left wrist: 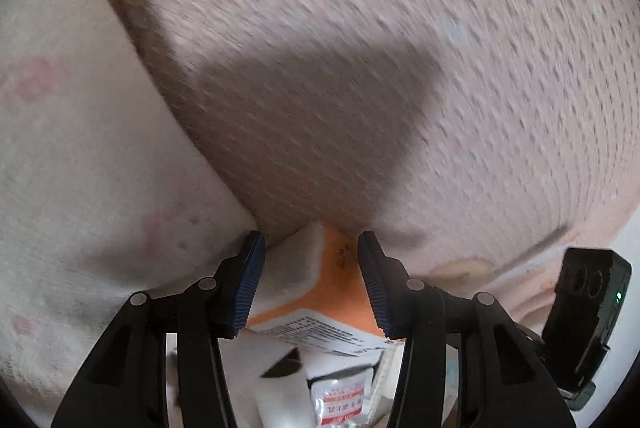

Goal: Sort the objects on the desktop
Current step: 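Close both grippers on the orange-and-white tissue pack, then lift the tissue pack with both grippers and turn it upright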

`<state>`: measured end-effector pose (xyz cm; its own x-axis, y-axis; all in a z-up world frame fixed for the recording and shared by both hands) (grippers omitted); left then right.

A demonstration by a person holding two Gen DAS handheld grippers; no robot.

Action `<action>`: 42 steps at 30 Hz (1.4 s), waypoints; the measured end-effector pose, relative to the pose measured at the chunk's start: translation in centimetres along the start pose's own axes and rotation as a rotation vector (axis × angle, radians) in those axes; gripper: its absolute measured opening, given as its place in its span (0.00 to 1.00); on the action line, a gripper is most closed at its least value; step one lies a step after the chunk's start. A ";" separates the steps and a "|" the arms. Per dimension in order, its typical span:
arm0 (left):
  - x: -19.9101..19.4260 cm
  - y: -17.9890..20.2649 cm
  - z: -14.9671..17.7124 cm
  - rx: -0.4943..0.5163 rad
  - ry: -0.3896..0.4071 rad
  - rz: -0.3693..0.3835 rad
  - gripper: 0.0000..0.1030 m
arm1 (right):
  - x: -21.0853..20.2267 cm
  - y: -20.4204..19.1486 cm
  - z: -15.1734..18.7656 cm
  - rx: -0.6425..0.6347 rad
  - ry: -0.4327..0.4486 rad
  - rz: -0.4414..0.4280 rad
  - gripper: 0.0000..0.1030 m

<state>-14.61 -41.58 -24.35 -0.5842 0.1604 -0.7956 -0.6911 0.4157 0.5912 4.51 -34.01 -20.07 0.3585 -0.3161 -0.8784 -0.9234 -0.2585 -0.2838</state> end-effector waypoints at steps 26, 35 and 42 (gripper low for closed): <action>-3.2 3.5 8.7 0.270 0.071 -0.057 0.51 | -2.2 -1.0 4.3 0.015 0.063 -0.225 0.34; -6.3 4.4 11.7 0.328 0.130 0.052 0.51 | -4.6 -3.3 6.9 -0.089 0.153 -0.134 0.34; -7.2 8.2 16.1 0.499 0.238 0.092 0.51 | -8.2 -3.9 9.2 -0.155 0.225 -0.020 0.34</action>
<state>-9.21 -24.96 -15.92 -0.7523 0.0335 -0.6579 -0.3816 0.7919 0.4767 3.90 -21.97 -15.30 0.4139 -0.5004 -0.7605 -0.8901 -0.3975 -0.2229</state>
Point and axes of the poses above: each gripper's, at about its wrist camera, not at the fingertips, and x roughly the way its jaws point, y to its right, z to its underside, the point moved 9 cm from there along x, roughly the way its jaws point, and after that the axes turned 12 degrees about -x, right-handed, at the moved point
